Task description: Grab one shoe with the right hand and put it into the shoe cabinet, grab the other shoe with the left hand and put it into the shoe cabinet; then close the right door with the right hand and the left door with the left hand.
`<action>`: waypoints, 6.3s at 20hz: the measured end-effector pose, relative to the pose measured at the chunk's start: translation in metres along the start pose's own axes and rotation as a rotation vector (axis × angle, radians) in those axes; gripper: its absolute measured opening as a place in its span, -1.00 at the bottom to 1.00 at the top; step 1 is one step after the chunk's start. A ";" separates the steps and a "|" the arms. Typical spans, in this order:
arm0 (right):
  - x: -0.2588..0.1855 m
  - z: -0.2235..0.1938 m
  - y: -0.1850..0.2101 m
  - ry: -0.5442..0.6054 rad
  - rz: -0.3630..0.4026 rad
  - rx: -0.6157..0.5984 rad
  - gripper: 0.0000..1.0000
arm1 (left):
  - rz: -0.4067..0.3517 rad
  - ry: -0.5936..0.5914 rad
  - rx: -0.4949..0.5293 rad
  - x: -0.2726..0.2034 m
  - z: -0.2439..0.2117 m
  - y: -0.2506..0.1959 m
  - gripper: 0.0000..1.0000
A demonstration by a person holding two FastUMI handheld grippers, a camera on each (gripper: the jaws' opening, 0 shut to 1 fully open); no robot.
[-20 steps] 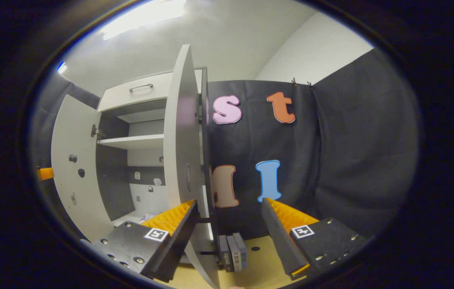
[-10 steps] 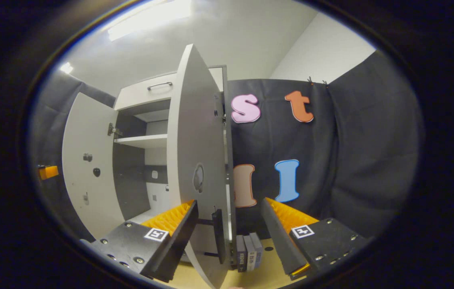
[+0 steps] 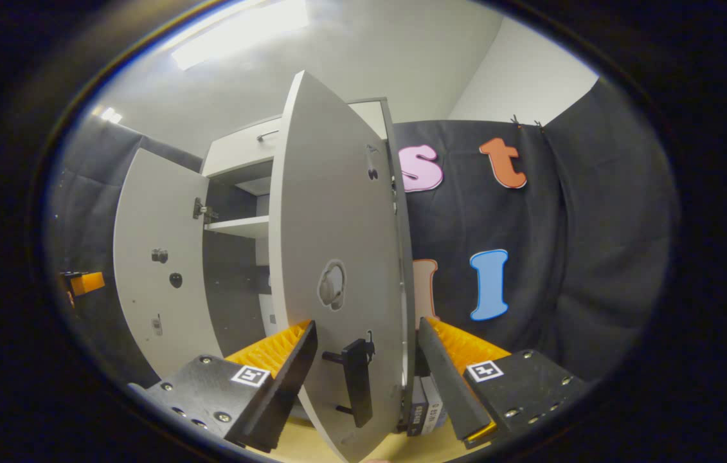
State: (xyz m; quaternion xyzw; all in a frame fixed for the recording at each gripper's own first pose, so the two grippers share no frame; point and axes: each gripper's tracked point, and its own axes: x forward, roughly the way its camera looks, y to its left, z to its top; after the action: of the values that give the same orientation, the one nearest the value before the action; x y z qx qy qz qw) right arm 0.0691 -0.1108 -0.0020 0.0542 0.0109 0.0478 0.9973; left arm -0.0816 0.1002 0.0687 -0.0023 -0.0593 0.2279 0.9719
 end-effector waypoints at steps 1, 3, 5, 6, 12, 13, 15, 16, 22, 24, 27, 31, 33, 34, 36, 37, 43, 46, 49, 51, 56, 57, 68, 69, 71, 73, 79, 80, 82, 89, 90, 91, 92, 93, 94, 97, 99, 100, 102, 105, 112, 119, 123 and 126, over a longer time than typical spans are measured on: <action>0.003 -0.003 0.005 0.006 0.007 -0.003 0.90 | 0.002 0.003 0.001 0.002 -0.001 0.001 0.86; 0.006 -0.004 0.018 0.010 0.025 -0.014 0.91 | 0.008 0.014 0.000 0.003 -0.005 0.006 0.92; 0.009 -0.008 0.025 0.013 0.048 -0.015 0.82 | 0.014 0.023 0.000 0.004 -0.008 0.010 0.86; 0.009 -0.009 0.038 0.012 0.064 -0.012 0.82 | 0.017 0.027 0.002 0.004 -0.010 0.010 0.92; 0.011 0.001 0.060 -0.020 0.112 -0.027 0.93 | 0.028 0.027 0.005 0.010 -0.011 0.021 0.92; 0.011 0.003 0.062 -0.024 0.114 -0.033 0.93 | 0.028 0.030 0.005 0.011 -0.012 0.022 0.92; 0.010 0.006 0.064 -0.031 0.115 -0.039 0.93 | 0.026 0.038 0.008 0.014 -0.016 0.023 0.92; 0.009 0.007 0.063 -0.034 0.114 -0.040 0.93 | 0.026 0.040 0.010 0.014 -0.016 0.023 0.92; 0.003 0.011 0.062 -0.043 0.111 -0.040 0.92 | 0.021 0.050 0.012 0.022 -0.022 0.021 0.86; 0.001 0.012 0.064 -0.044 0.116 -0.042 0.92 | 0.029 0.062 0.013 0.024 -0.026 0.022 0.86; -0.001 0.014 0.066 -0.050 0.123 -0.047 0.92 | 0.033 0.085 0.008 0.030 -0.034 0.023 0.86; -0.001 0.011 0.067 -0.050 0.120 -0.062 0.92 | 0.036 0.102 0.004 0.036 -0.043 0.023 0.86; 0.000 0.009 0.066 -0.046 0.118 -0.065 0.92 | 0.036 0.110 0.003 0.040 -0.047 0.023 0.92; 0.001 0.009 0.065 -0.045 0.117 -0.065 0.92 | 0.034 0.114 0.001 0.042 -0.049 0.022 0.92; 0.002 0.009 0.064 -0.045 0.116 -0.066 0.92 | 0.035 0.118 0.000 0.043 -0.050 0.023 0.92; 0.003 0.008 0.064 -0.045 0.116 -0.066 0.92 | 0.037 0.117 0.005 0.045 -0.051 0.023 0.92; 0.010 0.005 0.070 -0.042 0.129 -0.059 0.93 | -0.004 0.114 0.058 0.050 -0.050 0.020 0.91; 0.011 0.004 0.073 -0.040 0.137 -0.058 0.93 | -0.016 0.114 0.088 0.049 -0.049 0.018 0.91; 0.009 0.004 0.073 -0.043 0.136 -0.067 0.93 | -0.029 0.114 0.075 0.050 -0.049 0.017 0.89; 0.009 0.004 0.071 -0.043 0.133 -0.070 0.93 | -0.035 0.116 0.055 0.051 -0.049 0.016 0.89; 0.007 0.006 0.069 -0.047 0.132 -0.049 0.92 | -0.078 0.111 0.011 0.050 -0.048 0.008 0.88; 0.007 0.006 0.069 -0.048 0.132 -0.046 0.92 | -0.084 0.115 0.004 0.050 -0.050 0.006 0.87; -0.002 0.007 0.066 -0.044 0.121 -0.038 0.93 | -0.207 0.123 0.000 0.045 -0.051 -0.034 0.75; -0.004 0.007 0.065 -0.045 0.117 -0.039 0.93 | -0.219 0.124 -0.001 0.044 -0.052 -0.037 0.76; -0.006 0.007 0.061 -0.045 0.108 -0.040 0.93 | -0.244 0.125 0.000 0.043 -0.053 -0.046 0.75; -0.009 0.007 0.058 -0.043 0.098 -0.040 0.93 | -0.266 0.125 -0.002 0.042 -0.054 -0.055 0.76; -0.016 0.009 0.050 -0.047 0.071 -0.048 0.93 | -0.349 0.129 -0.018 0.043 -0.057 -0.091 0.87; -0.017 0.010 0.047 -0.048 0.064 -0.048 0.92 | -0.367 0.129 -0.015 0.043 -0.057 -0.099 0.87; -0.020 0.009 0.044 -0.048 0.054 -0.045 0.92 | -0.397 0.122 -0.011 0.047 -0.057 -0.115 0.88; -0.026 0.013 0.030 -0.051 0.016 -0.042 0.93 | -0.471 0.096 -0.028 0.055 -0.051 -0.153 0.90; -0.026 0.014 0.027 -0.053 0.011 -0.039 0.93 | -0.476 0.096 -0.027 0.054 -0.051 -0.153 0.80; -0.025 0.015 0.024 -0.055 0.005 -0.038 0.93 | -0.481 0.098 -0.026 0.053 -0.051 -0.155 0.81; -0.026 0.016 0.023 -0.056 0.000 -0.038 0.93 | -0.485 0.099 -0.026 0.052 -0.052 -0.155 0.82; -0.027 0.017 0.021 -0.058 -0.006 -0.039 0.93 | -0.489 0.099 -0.027 0.052 -0.052 -0.154 0.90; -0.029 0.017 0.020 -0.059 -0.009 -0.038 0.93 | -0.492 0.100 -0.026 0.051 -0.051 -0.154 0.90; -0.029 0.017 0.018 -0.058 -0.012 -0.034 0.92 | -0.496 0.100 -0.018 0.052 -0.050 -0.157 0.89; -0.029 0.018 0.019 -0.057 -0.009 -0.034 0.92 | -0.495 0.097 -0.012 0.053 -0.050 -0.158 0.90; -0.030 0.018 0.020 -0.058 -0.006 -0.033 0.84 | -0.495 0.095 -0.010 0.053 -0.049 -0.158 0.90; -0.031 0.019 0.022 -0.059 -0.001 -0.033 0.84 | -0.496 0.091 -0.006 0.053 -0.048 -0.158 0.90; -0.032 0.018 0.023 -0.058 0.005 -0.032 0.92 | -0.494 0.084 0.001 0.052 -0.047 -0.158 0.90; -0.036 0.017 0.028 -0.054 0.018 -0.036 0.84 | -0.486 0.082 0.004 0.050 -0.046 -0.157 0.89; -0.039 0.017 0.033 -0.053 0.024 -0.036 0.93 | -0.481 0.083 0.009 0.050 -0.045 -0.157 0.89; -0.040 0.016 0.034 -0.048 0.023 -0.036 0.92 | -0.479 0.083 0.008 0.051 -0.045 -0.157 0.89; -0.041 0.015 0.035 -0.046 0.023 -0.036 0.92 | -0.478 0.087 0.007 0.051 -0.045 -0.157 0.89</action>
State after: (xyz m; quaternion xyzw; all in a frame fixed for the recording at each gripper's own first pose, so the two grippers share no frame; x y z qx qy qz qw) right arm 0.0257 -0.0814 0.0173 0.0376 -0.0134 0.0581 0.9975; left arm 0.0380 -0.0167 0.0347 0.0053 -0.0154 -0.0085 0.9998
